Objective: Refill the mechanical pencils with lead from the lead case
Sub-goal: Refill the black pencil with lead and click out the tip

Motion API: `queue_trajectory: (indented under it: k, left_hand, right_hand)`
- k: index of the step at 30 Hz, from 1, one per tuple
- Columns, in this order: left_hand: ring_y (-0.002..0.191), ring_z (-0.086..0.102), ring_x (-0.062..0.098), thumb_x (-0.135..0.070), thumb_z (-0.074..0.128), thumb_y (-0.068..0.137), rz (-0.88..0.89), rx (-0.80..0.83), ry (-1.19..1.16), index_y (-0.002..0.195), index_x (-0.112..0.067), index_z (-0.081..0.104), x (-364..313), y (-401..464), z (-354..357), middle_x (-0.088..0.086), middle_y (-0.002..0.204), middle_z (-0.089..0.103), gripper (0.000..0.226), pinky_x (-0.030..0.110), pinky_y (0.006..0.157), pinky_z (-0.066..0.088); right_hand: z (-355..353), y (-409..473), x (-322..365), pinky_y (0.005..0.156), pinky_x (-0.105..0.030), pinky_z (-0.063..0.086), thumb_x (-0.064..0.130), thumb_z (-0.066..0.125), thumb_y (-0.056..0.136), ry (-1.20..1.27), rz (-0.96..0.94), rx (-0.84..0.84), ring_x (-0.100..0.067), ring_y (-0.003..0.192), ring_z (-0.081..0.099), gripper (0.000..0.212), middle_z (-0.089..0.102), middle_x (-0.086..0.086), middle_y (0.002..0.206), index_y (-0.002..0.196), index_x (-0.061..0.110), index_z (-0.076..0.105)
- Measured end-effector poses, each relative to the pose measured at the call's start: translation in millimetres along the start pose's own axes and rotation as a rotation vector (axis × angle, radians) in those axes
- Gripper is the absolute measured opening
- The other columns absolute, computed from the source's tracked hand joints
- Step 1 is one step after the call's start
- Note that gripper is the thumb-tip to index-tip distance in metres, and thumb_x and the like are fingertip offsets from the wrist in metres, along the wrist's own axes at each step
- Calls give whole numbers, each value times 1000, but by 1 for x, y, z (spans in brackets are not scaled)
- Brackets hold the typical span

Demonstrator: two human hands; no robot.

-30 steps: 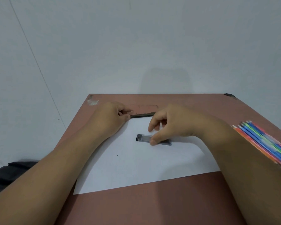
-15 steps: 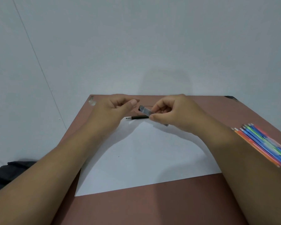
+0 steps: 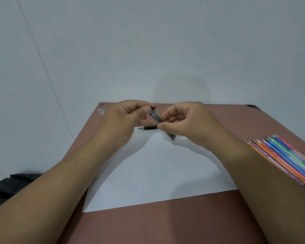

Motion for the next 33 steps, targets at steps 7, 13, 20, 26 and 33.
queue_trajectory:
  k: [7, 13, 20, 26, 33]
  left_hand:
    - [70, 59, 10, -18, 67, 95, 26, -108, -40, 90, -20, 79, -3, -1, -5, -6, 76, 72, 13, 26, 69, 51]
    - [68, 63, 11, -20, 72, 91, 17, -176, -130, 90, -17, 78, -5, -5, -1, -4, 75, 72, 7, 23, 69, 55]
    - [75, 71, 17, -12, 70, 93, 7, -158, -159, 95, -15, 77, -4, -6, 8, 1, 80, 76, 8, 37, 83, 61]
    - [96, 73, 28, -34, 57, 101, -143, -99, -361, 114, -8, 70, 7, -6, 12, 15, 103, 76, 32, 33, 85, 58]
    - [108, 71, 31, -51, 40, 103, -411, 50, -658, 125, 5, 60, 20, -7, 30, 24, 115, 71, 63, 38, 94, 57]
  right_hand:
    - [4, 1, 0, 75, -40, 63, 12, 85, 79, 10, -13, 30, -26, 72, 73, 19, 76, -6, 80, 92, 21, 76]
    - [3, -4, 8, 68, -22, 55, 9, 70, 85, -210, -105, -25, -5, 71, 67, 32, 73, 8, 87, 101, 36, 74]
    - [-13, -3, 16, 78, -14, 50, 7, 68, 84, -282, -209, -188, 2, 93, 64, 41, 69, 18, 97, 109, 39, 76]
    - [-13, 3, -8, 76, -47, 64, 14, 68, 93, 93, 38, -205, -20, 72, 73, 22, 74, 5, 86, 105, 32, 69]
    - [-39, 7, -30, 68, -37, 65, 10, 70, 89, 169, 195, -410, -19, 74, 76, 37, 74, -5, 93, 124, 20, 63]
Point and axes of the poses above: each hand's wrist, its own y-axis towards the middle knuckle, its own z-axis out of the palm, x = y × z, the point moved 8 cm from there along y, towards the middle knuckle
